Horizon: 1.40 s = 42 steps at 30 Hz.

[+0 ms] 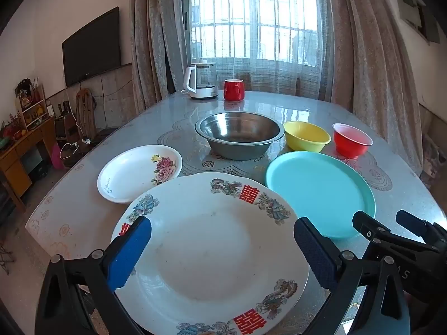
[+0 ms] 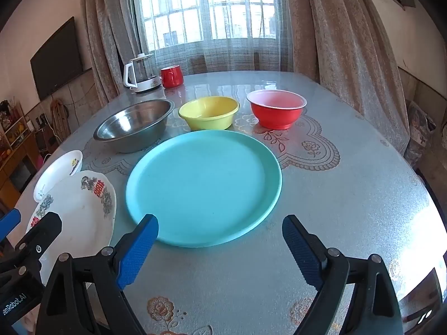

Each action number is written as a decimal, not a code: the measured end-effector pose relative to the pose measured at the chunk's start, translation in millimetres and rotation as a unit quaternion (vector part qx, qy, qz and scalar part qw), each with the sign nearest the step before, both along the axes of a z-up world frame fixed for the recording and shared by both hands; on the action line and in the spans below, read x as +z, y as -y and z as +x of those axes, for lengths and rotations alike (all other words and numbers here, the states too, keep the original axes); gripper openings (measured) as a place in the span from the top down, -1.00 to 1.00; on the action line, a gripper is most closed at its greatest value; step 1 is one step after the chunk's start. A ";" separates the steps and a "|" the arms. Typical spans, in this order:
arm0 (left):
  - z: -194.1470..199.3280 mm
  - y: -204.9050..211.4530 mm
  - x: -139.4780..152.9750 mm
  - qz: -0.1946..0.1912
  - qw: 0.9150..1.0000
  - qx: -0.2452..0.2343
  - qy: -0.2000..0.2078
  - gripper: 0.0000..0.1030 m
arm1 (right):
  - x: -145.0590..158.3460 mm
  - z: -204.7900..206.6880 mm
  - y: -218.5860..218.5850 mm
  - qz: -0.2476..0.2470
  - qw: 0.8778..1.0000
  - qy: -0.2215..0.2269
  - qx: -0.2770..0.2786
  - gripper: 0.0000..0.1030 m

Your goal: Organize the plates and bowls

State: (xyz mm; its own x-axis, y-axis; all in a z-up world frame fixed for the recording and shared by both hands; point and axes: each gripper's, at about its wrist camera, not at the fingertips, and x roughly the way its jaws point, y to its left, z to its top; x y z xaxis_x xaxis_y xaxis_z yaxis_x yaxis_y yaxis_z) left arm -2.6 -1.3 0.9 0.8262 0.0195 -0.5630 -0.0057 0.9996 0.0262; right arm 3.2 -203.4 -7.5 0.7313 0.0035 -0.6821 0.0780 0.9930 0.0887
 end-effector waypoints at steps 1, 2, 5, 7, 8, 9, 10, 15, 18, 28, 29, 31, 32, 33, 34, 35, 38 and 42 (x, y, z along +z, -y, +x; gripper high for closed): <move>-1.7 0.9 0.7 0.005 1.000 0.001 0.003 -0.99 | -0.6 1.0 -0.7 0.001 1.000 -0.002 0.000 -0.79; -3.7 1.9 1.4 0.009 1.000 0.001 0.007 -0.99 | -1.2 2.4 -2.1 0.000 1.000 -0.003 -0.001 -0.79; 1.0 -5.1 1.2 -0.007 1.000 0.001 -0.014 -0.99 | 2.3 0.3 0.9 0.006 1.000 0.012 0.005 -0.79; 0.8 -2.2 -1.1 0.002 1.000 0.001 -0.010 -0.99 | 4.7 -1.0 -1.9 0.000 1.000 0.018 0.010 -0.79; 1.8 -0.8 -0.1 0.005 1.000 0.001 -0.011 -0.99 | 5.1 -2.3 -3.5 -0.002 1.000 0.022 0.013 -0.79; 3.6 -0.3 -1.5 0.009 1.000 0.000 -0.011 -0.99 | 6.1 -2.9 -5.7 -0.004 1.000 0.025 0.014 -0.79; 3.1 0.3 -1.9 0.011 1.000 0.000 -0.008 -0.99 | 8.2 -4.4 -5.6 -0.004 0.999 0.027 0.016 -0.79; 2.4 2.9 -2.2 0.018 1.000 -0.006 -0.006 -0.99 | 9.3 -1.5 -7.7 0.003 0.999 0.028 0.025 -0.79; 3.4 4.5 -3.2 0.018 1.000 -0.008 -0.010 -0.99 | 7.5 0.0 -6.6 0.010 0.999 0.027 0.025 -0.79; 5.8 3.4 -8.0 0.014 1.000 -0.006 -0.019 -0.99 | 5.8 1.1 -4.6 0.018 0.999 0.029 0.027 -0.79; 6.0 3.5 -8.0 0.014 1.000 -0.006 -0.020 -0.99 | 5.8 1.2 -4.5 0.018 0.999 0.029 0.027 -0.79; 6.1 4.1 -8.3 0.015 1.000 -0.006 -0.020 -0.99 | 6.1 1.2 -3.8 0.019 0.999 0.030 0.026 -0.79; 6.2 3.8 -8.5 0.015 1.000 -0.006 -0.019 -0.99 | 6.1 1.5 -3.4 0.020 0.999 0.030 0.025 -0.79; 6.3 3.8 -8.4 0.015 1.000 -0.007 -0.020 -0.99 | 6.3 1.6 -3.1 0.021 0.999 0.030 0.025 -0.79; 6.5 3.9 -8.4 0.015 1.000 -0.008 -0.021 -0.99 | 6.6 1.7 -2.6 0.022 0.999 0.030 0.024 -0.79; 6.5 4.3 -8.3 0.015 1.000 -0.008 -0.022 -0.99 | 6.9 1.8 -2.0 0.022 0.999 0.030 0.024 -0.79; 5.9 5.2 -7.6 0.014 1.000 -0.010 -0.021 -0.99 | 8.1 0.9 -0.2 0.026 0.999 0.033 0.025 -0.76; 5.3 7.8 -6.3 0.018 1.000 -0.013 -0.020 -0.99 | 8.4 1.6 2.9 0.028 0.999 0.033 0.022 -0.76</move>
State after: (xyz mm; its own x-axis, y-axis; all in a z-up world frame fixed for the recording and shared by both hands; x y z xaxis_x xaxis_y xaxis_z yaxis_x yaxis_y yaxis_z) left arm 2.8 -9.0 -5.4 0.8040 0.0189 -0.5943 0.0227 0.9978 0.0625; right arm 4.8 -206.3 0.8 0.7732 0.0736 -0.6299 0.0261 0.9887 0.1475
